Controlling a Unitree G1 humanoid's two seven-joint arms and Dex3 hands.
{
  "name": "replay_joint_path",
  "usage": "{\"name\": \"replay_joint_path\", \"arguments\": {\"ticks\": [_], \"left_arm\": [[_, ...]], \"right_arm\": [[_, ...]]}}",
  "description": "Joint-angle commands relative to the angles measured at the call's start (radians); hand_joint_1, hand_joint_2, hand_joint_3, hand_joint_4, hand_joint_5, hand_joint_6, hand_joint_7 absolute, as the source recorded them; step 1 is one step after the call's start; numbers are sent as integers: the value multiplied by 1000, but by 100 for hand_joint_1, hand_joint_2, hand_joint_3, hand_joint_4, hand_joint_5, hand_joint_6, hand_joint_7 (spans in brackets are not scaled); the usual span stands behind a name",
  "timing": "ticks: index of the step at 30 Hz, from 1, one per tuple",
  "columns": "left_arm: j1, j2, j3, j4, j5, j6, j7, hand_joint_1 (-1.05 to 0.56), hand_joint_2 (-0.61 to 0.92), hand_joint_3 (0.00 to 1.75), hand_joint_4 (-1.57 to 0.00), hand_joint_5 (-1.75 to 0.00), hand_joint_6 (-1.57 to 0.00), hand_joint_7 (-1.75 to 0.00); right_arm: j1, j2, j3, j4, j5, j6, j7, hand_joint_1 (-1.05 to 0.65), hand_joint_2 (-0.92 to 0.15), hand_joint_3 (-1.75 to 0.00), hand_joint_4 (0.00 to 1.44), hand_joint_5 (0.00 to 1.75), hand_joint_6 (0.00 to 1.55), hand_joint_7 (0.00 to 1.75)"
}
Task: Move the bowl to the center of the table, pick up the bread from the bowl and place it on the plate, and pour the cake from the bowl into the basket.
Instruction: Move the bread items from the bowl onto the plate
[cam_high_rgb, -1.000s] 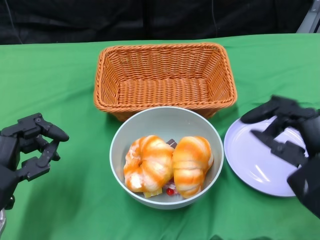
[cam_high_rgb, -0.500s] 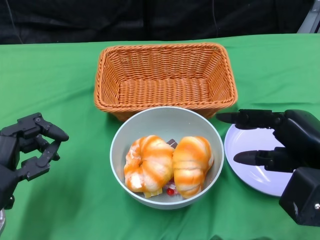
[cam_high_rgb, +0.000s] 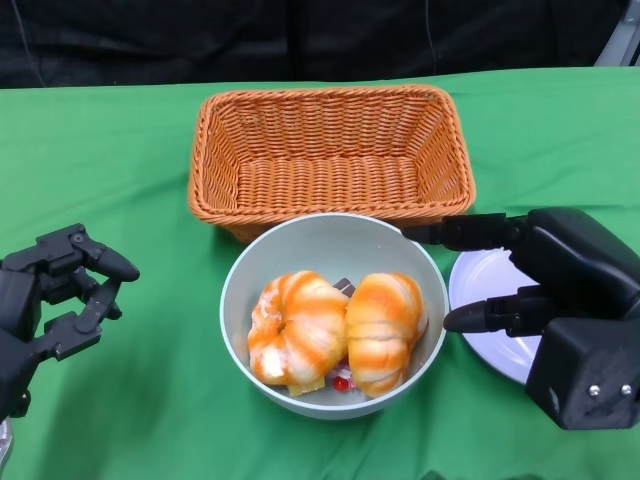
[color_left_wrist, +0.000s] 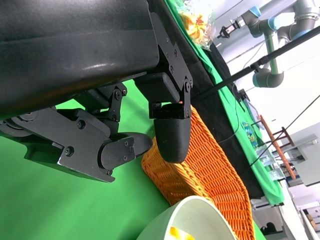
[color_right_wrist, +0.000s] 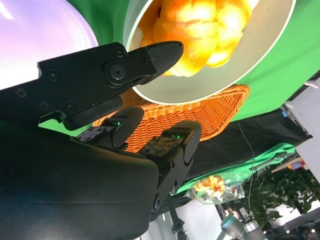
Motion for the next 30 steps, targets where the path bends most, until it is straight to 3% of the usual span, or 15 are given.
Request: {"name": "replay_joint_path", "arguments": {"ticks": [1, 21, 30], "left_arm": [[2, 8, 2, -7, -6, 1, 9, -8, 70, 73, -78, -149, -80, -116], [9, -8, -10, -14, 8, -19, 25, -7, 77, 65, -80, -149, -80, -118], [8, -10, -5, -13, 2, -20, 27, -3, 77, 66, -79, -151, -80, -117]], "right_arm": [[-27, -7, 8, 28, 7, -12, 8, -63, -84, 0, 60, 6, 53, 0], [-226, 24, 148, 253, -122, -102, -11, -68, -85, 0, 57, 2, 51, 0], [-320, 32, 208, 344, -153, -96, 56, -71, -85, 0, 50, 0, 49, 0]]}}
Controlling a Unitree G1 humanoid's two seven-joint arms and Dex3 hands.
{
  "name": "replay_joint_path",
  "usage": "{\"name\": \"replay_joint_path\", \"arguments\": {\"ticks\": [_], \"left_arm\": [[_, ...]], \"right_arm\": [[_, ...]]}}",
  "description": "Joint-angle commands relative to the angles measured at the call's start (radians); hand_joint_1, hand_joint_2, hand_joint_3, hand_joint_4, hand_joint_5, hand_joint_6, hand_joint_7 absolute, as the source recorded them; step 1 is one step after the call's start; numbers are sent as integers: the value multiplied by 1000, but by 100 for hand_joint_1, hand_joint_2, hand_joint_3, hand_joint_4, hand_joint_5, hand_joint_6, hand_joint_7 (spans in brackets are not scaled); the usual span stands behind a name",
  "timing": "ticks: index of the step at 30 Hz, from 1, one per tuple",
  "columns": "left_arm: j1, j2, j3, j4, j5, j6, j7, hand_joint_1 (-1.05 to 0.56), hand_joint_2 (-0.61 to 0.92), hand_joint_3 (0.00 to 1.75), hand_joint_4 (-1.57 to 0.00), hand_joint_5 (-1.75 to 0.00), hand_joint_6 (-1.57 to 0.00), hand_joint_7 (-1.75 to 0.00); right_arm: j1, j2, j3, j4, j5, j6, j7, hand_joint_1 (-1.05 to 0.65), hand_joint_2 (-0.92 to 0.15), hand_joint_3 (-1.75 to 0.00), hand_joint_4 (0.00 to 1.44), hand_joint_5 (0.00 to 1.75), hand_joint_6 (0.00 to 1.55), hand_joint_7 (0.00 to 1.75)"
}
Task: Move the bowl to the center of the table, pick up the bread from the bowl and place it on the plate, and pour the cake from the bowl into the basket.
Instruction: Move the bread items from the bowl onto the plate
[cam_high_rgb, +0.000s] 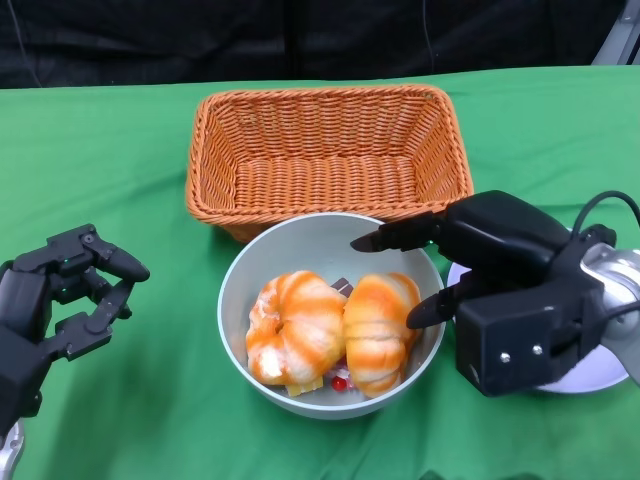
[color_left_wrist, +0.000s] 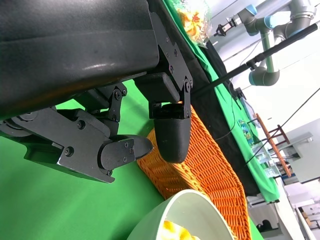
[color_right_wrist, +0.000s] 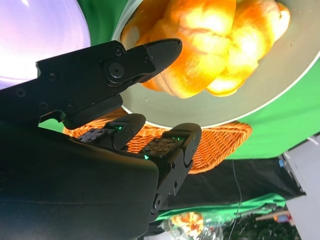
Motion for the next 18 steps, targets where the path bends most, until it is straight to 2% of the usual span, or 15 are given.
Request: {"name": "replay_joint_path", "arguments": {"ticks": [1, 5, 14, 18], "left_arm": [[7, 10, 6, -6, -11, -11, 7, -3, 76, 66, -79, -151, -80, -117], [7, 7, 7, -7, -18, -9, 1, -2, 76, 68, -79, -151, -81, -117], [11, 7, 4, -11, -4, -13, 16, -2, 74, 71, -80, -148, -81, -117], [17, 4, 3, -24, 1, -4, 24, -3, 75, 71, -79, -149, -81, -117]], "right_arm": [[-59, -9, 34, 37, -35, 1, 31, -71, -85, 0, 50, 0, 49, 0], [-115, -8, 74, 78, -77, 16, 74, -71, -84, 0, 42, 0, 46, 0], [-194, 15, 151, 222, -121, -41, 70, -77, -84, -1, 41, 0, 45, 0], [-220, 24, 189, 262, -138, -38, 110, -74, -85, -1, 39, 0, 44, 0]]}}
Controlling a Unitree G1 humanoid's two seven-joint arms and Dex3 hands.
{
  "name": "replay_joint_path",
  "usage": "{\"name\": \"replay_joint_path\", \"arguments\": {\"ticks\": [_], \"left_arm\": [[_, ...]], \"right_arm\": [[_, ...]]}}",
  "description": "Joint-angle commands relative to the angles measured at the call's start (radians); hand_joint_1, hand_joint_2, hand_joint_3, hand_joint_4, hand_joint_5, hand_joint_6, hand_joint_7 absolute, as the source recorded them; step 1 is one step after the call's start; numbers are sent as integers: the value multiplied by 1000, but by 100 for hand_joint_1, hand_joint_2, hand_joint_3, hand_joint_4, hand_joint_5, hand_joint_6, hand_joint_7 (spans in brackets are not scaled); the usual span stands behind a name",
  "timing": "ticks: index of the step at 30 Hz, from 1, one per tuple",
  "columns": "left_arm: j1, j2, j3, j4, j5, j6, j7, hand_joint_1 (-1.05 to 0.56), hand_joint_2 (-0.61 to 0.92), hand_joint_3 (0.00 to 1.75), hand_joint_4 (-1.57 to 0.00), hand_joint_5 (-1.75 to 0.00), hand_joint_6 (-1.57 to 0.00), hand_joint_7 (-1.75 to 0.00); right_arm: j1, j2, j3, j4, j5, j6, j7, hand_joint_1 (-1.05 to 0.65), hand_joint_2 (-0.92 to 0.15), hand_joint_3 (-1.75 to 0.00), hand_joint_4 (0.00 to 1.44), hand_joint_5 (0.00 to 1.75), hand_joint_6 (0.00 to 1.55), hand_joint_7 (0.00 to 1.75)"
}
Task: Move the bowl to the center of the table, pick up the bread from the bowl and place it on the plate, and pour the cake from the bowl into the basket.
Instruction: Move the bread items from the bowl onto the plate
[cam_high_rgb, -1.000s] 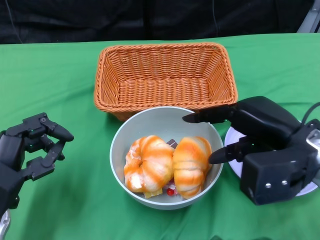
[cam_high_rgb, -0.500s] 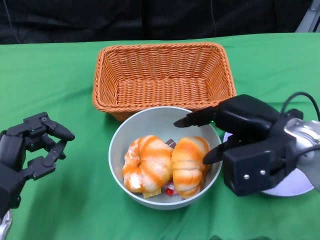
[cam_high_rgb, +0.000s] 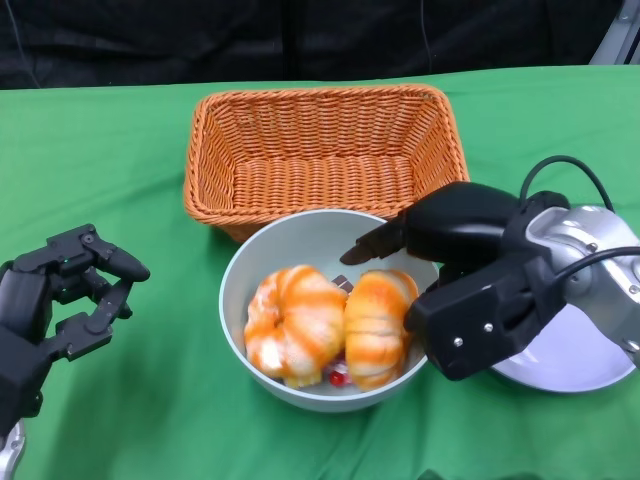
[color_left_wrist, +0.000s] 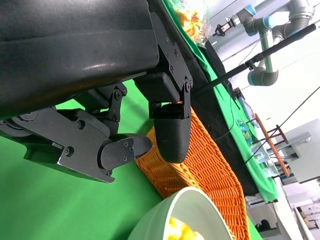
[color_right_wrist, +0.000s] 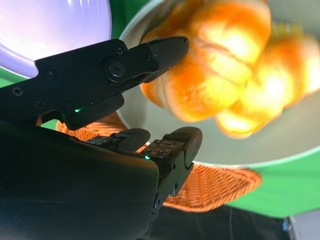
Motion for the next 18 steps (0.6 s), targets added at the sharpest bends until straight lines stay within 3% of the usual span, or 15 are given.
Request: {"name": "replay_joint_path", "arguments": {"ticks": [1, 12, 18], "left_arm": [[15, 8, 3, -20, 1, -1, 21, -3, 75, 71, -79, -148, -81, -117], [7, 4, 5, -4, -17, -4, 8, -2, 76, 71, -79, -150, -81, -117], [2, 4, 4, 3, -11, -3, 14, -1, 75, 72, -78, -151, -81, -118]], "right_arm": [[-19, 1, 36, 45, -27, 0, 34, -74, -85, -1, 39, 0, 44, 0], [-56, 8, 49, 20, -9, 25, 164, -74, -85, 0, 38, 1, 47, 1], [-59, 22, 57, 46, -24, -7, 111, -70, -84, 0, 44, 3, 50, 2]]}}
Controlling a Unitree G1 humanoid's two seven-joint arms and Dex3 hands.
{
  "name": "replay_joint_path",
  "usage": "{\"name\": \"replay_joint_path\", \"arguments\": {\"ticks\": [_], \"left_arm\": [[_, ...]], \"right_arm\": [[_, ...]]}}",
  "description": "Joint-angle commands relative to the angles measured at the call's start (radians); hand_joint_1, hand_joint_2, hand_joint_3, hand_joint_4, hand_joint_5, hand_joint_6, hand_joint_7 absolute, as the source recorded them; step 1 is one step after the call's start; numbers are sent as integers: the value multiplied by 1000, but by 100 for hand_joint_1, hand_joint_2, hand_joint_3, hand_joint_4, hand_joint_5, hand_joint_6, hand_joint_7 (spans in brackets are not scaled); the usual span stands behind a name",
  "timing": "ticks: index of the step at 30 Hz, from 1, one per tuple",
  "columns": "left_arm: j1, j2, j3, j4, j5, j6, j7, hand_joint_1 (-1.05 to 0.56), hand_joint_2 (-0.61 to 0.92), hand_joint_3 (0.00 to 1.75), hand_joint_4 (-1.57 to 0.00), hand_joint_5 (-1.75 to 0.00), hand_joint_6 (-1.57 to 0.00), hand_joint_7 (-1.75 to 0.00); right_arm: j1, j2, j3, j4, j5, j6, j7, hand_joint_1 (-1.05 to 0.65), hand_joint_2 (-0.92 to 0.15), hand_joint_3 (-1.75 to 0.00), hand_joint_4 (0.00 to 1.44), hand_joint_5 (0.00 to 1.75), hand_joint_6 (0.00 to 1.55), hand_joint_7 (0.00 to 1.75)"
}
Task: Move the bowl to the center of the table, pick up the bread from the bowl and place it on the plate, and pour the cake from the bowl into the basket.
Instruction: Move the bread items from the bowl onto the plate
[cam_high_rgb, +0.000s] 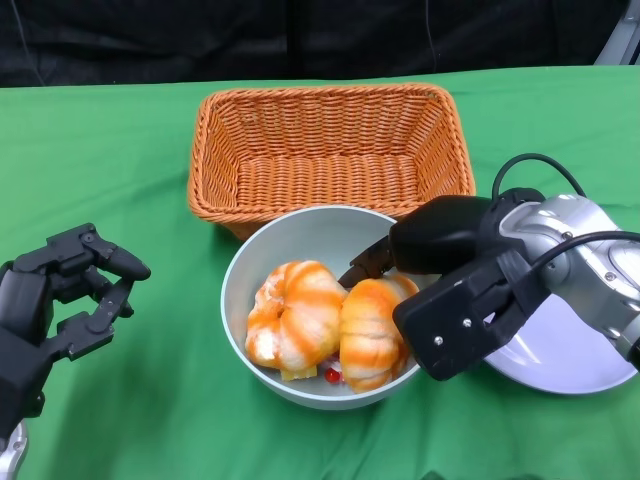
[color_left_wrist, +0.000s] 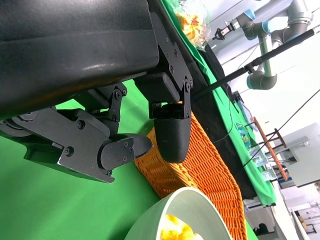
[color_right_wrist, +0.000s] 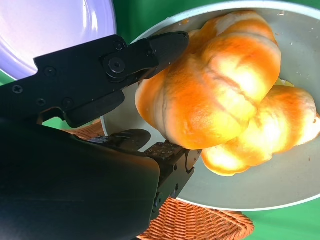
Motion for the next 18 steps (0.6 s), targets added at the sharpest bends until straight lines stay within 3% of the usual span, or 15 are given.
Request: {"name": "replay_joint_path", "arguments": {"ticks": [1, 5, 6, 7, 8, 11, 18], "left_arm": [[-3, 10, 3, 12, -2, -5, 10, -1, 75, 73, -78, -151, -81, -118], [-5, 11, 3, 18, 4, -11, 14, -2, 74, 72, -78, -150, -81, -117], [-5, 10, 2, 18, 3, -11, 13, -2, 74, 72, -78, -149, -80, -116], [-5, 10, 2, 18, 4, -11, 14, -3, 74, 71, -78, -149, -80, -116], [-4, 10, 1, 17, 4, -11, 14, -3, 74, 71, -78, -149, -80, -116], [-3, 10, 0, 14, 7, -11, 16, -4, 75, 69, -78, -150, -80, -115], [-4, 14, -2, 19, 16, -15, 25, -4, 76, 68, -78, -150, -81, -115]], "right_arm": [[-1, 12, 7, 35, -6, -36, -52, -70, -84, 0, 45, 3, 51, 2], [3, 39, 2, 93, 0, -82, -147, -47, -87, -1, 73, 15, 66, 4], [10, 46, -8, 111, 12, -103, -182, -35, -89, 0, 76, 48, 76, 5], [15, 52, -18, 131, 25, -121, -211, -25, -90, 0, 70, 97, 90, 8], [18, 56, -26, 146, 32, -133, -237, -21, -90, 0, 68, 116, 97, 11], [17, 51, -46, 163, 47, -165, -280, -23, -92, -1, 74, 104, 109, 15], [42, 55, -120, 175, 134, -193, -309, -25, -92, -5, 76, 99, 110, 15]]}}
